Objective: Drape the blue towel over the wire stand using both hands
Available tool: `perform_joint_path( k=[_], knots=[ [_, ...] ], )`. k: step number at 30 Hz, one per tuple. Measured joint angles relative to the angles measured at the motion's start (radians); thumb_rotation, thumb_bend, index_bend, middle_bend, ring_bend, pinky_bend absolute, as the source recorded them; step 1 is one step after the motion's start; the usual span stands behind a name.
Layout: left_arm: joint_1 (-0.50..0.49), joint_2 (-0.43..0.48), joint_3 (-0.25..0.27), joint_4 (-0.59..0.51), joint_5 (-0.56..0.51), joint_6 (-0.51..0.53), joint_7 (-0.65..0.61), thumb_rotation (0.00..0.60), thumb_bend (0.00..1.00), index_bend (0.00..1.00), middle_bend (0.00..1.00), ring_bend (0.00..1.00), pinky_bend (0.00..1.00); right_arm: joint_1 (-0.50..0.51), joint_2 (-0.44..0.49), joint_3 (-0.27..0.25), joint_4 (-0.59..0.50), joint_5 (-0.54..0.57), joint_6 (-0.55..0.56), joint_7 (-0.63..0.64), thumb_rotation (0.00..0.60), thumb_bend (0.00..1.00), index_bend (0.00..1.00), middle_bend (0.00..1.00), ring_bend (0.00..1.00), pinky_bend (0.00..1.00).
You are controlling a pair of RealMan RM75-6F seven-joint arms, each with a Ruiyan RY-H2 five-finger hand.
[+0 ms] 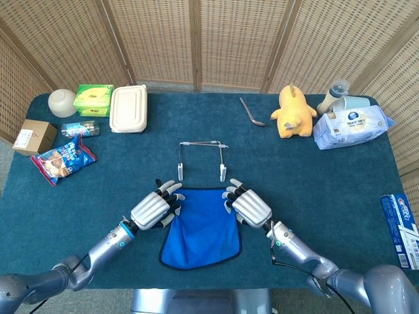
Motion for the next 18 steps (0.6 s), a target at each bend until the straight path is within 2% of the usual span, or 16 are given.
perform_joint_path(
  k=[4,11,18],
  knots=[
    [0.000,0.003,-0.001,-0.006,0.001,0.009,-0.002,0.600,0.64,0.72,0.32,0.12,0.03,0.000,0.003,0.001,-0.004,0.001,-0.001,-0.002,0.600,0.46,0.71,0.33,0.23,0.14],
    [0.017,0.028,-0.002,-0.041,-0.001,0.046,-0.017,0.600,0.63,0.82,0.43,0.21,0.05,-0.006,0.014,0.007,-0.035,0.008,0.010,0.020,0.600,0.47,0.83,0.40,0.27,0.14],
    [0.046,0.075,-0.007,-0.103,-0.018,0.081,-0.026,0.600,0.63,0.83,0.44,0.22,0.06,-0.011,0.043,0.024,-0.093,0.027,0.016,0.030,0.600,0.48,0.92,0.47,0.31,0.14]
  ],
)
